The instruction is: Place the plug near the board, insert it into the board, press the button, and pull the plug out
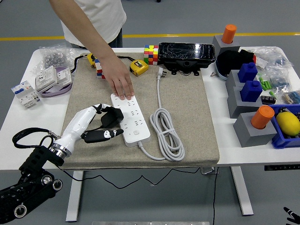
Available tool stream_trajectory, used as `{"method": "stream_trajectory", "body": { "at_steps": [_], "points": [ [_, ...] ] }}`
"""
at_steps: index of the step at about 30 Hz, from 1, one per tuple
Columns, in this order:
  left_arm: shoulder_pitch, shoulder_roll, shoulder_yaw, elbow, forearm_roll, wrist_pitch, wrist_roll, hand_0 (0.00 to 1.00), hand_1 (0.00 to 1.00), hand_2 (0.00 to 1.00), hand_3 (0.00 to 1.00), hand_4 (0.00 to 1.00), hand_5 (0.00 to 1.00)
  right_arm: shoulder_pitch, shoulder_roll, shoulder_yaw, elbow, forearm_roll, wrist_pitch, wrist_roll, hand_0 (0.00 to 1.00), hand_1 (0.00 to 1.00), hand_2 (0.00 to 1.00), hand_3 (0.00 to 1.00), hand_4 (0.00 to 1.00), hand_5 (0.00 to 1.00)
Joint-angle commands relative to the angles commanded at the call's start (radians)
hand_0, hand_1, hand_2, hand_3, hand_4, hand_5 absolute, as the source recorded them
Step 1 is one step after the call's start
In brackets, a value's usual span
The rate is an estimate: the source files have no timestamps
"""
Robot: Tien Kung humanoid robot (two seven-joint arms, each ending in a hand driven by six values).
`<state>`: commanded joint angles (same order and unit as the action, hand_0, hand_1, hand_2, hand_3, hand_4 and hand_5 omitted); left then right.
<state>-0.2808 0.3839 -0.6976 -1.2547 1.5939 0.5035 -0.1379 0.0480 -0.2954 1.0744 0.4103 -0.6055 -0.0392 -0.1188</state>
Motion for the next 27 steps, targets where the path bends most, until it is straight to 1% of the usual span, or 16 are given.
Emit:
{"method": "stream_trajectory", "body": {
  "at_steps": [8, 13, 16, 21, 27],
  "points": [
    [-0.012, 0.001, 0.022, -0.001, -0.003, -0.011, 0.018, 0.714, 0.774, 0.752, 0.732, 0.937, 0.569, -0.003, -0.001, -0.007, -0.001, 0.002, 0.0, -0.001, 0.57, 0.663, 0.677, 0.603, 0.972, 0.493],
    [-0.023, -0.008, 0.03, -0.007, -0.006, -0.015, 0.02, 0.709, 0.77, 0.745, 0.732, 0.935, 0.569, -0.005, -0.002, -0.007, -0.001, 0.002, 0.0, -0.001, 0.57, 0.663, 0.677, 0.603, 0.973, 0.493],
    [-0.039, -0.01, 0.042, -0.013, -0.012, -0.015, 0.019, 0.709, 0.77, 0.745, 0.732, 0.935, 0.569, -0.005, -0.001, -0.005, -0.001, 0.002, 0.0, -0.002, 0.57, 0.663, 0.677, 0.603, 0.973, 0.493],
    [-0.084, -0.009, 0.08, -0.008, -0.02, -0.027, 0.033, 0.704, 0.765, 0.744, 0.726, 0.932, 0.574, -0.005, -0.002, -0.002, 0.0, 0.001, 0.0, -0.003, 0.57, 0.663, 0.677, 0.603, 0.973, 0.493],
    [-0.105, -0.014, 0.097, -0.005, -0.018, -0.035, 0.05, 0.702, 0.76, 0.741, 0.721, 0.93, 0.575, -0.006, -0.002, -0.001, -0.001, 0.002, 0.001, -0.003, 0.57, 0.663, 0.677, 0.603, 0.973, 0.494]
  ]
}}
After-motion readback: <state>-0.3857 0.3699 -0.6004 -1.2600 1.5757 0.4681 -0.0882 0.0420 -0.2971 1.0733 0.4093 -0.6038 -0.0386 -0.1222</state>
